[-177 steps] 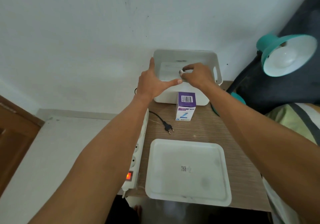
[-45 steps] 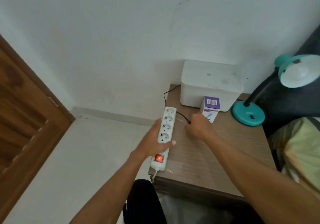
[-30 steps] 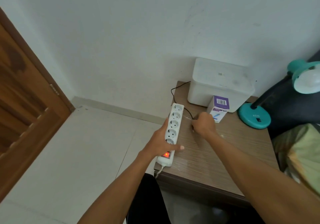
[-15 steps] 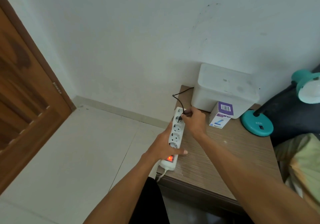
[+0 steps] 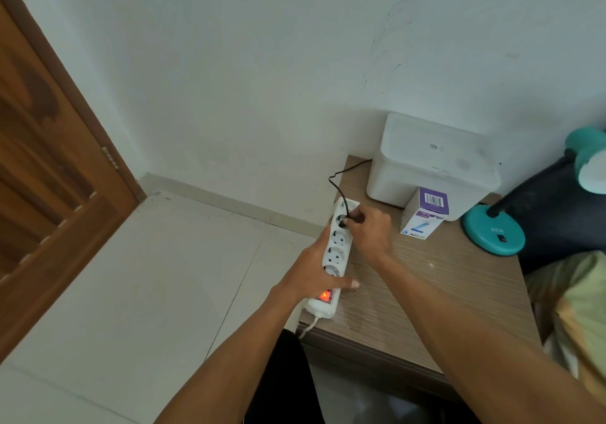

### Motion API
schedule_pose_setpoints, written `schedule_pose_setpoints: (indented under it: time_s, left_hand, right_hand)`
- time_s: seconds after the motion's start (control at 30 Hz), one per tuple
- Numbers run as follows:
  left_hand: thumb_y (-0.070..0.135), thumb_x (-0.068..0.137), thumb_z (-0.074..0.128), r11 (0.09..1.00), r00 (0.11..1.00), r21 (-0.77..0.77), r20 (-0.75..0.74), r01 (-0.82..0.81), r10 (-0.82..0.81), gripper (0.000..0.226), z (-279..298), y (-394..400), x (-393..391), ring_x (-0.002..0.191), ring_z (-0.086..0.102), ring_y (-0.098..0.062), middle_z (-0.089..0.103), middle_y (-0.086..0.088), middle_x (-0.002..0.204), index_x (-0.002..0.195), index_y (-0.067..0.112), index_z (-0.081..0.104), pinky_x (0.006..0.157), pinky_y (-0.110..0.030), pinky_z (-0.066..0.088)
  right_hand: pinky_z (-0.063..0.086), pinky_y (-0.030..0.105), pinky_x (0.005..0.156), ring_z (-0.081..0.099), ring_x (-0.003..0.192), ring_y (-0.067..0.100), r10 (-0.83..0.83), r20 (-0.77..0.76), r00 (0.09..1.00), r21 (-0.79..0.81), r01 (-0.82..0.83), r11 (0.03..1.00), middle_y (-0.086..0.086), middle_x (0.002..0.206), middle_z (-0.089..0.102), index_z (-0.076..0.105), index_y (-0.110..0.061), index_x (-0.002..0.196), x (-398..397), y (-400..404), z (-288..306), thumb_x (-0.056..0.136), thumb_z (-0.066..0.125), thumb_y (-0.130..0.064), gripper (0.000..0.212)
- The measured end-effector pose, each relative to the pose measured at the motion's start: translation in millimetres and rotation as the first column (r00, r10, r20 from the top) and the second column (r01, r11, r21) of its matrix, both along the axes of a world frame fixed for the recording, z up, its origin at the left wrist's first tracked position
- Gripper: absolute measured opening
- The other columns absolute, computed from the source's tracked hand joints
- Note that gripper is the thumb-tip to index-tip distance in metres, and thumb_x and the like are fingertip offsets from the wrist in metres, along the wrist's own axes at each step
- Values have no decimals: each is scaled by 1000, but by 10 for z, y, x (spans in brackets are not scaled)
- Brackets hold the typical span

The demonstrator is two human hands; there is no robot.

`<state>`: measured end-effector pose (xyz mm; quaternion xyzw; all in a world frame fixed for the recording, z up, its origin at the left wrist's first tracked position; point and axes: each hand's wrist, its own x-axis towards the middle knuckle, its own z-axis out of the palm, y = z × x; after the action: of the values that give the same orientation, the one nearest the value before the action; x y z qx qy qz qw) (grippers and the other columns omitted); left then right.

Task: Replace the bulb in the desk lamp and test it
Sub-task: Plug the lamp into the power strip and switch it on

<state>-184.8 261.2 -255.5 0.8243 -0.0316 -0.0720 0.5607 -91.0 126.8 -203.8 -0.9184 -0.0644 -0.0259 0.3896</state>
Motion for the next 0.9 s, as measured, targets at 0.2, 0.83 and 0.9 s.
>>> schedule_pose_setpoints:
  time_s: [0.2,0.83,0.9]
  left_hand:
    - [57,62,93,999,1000,32,-1,3,-3,125,-6,-2,14,113,65,-2,65,15,128,159,43,15,97,-28,56]
    - [39,99,59,702,921,711,295,-35,-253,93,429,-479,-24,158,-13,-25,-13,-11,171,164,14,-2,129,-38,0]
    - [41,101,54,719,901,695,309,5,-306,86,442,-720,-10,157,-11,-21,-5,-9,172,164,15,3,126,-34,-4]
  right_hand:
    - [46,26,56,63,67,13,26,19,999,-78,-25,997,0,76,70,73,-11,83,22,19,-2,84,72,-14,4]
    - [52,35,89,62,105,21,-45,-61,997,-287,26,958,2,112,71,71,-22,111,-446,-1172,-367,91,60,-25,24]
    - [49,37,91,56,109,23,-72,-9,997,-339,65,939,4,116,66,70,-18,113,-542,-1458,-443,92,60,-22,24]
